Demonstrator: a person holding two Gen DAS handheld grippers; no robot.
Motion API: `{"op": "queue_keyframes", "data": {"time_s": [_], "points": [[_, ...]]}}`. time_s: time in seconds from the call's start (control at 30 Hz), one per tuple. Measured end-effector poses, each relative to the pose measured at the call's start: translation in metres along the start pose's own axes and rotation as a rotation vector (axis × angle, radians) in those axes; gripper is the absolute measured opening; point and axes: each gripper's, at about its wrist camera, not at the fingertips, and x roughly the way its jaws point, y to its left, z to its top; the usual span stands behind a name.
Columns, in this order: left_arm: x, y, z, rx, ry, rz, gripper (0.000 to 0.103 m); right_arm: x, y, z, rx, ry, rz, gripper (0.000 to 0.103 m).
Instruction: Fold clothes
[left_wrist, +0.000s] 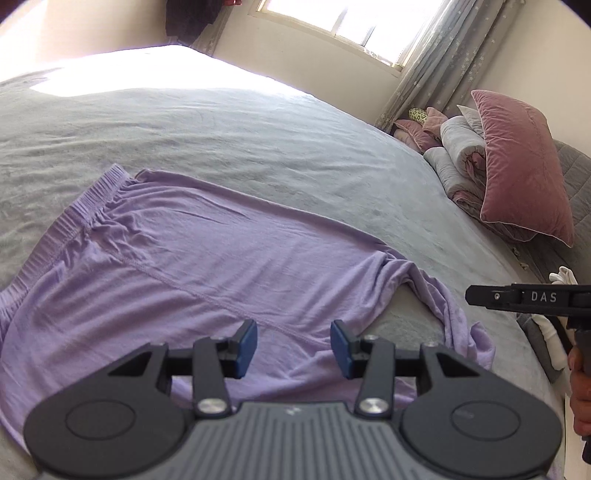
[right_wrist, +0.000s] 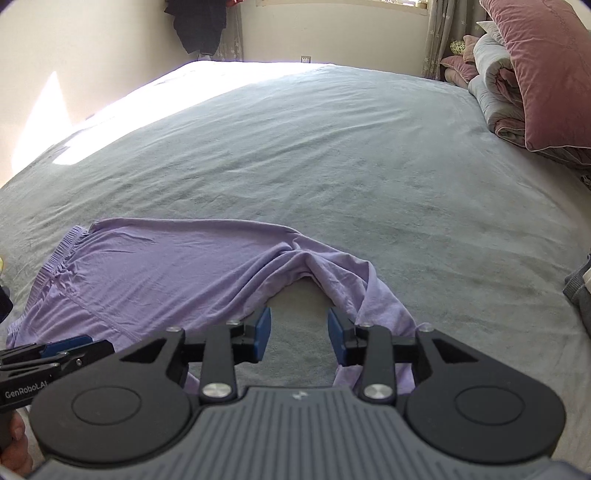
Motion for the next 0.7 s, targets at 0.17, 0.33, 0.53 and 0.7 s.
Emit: {"op": "queue_keyframes", "data": {"time_s": [0.17, 0.33, 0.53, 0.7], "points": [[0.016, 0.039, 0.041, 0.018, -0.023, 0.132, 0.044, 0.037, -0.021, 0.018, 0.042, -0.012, 0.073, 0.038], [0.029, 0.084, 0.084, -0.031, -0.048, 0.236, 0.044, 0.065, -0.038, 0.044, 0.02, -0.02, 0.088, 0.038], [0.044, 0.116, 0.108, -0.05, -0.055, 0.316, 0.044, 0.098, -0.047, 0.067, 0.005, -0.013, 0.117, 0.038], [0.067, 0.126, 0.113, -0.093, -0.021, 0.298, 0.042, 0.124, -0.038, 0.07, -0.018, 0.024, 0.178, 0.038]]}}
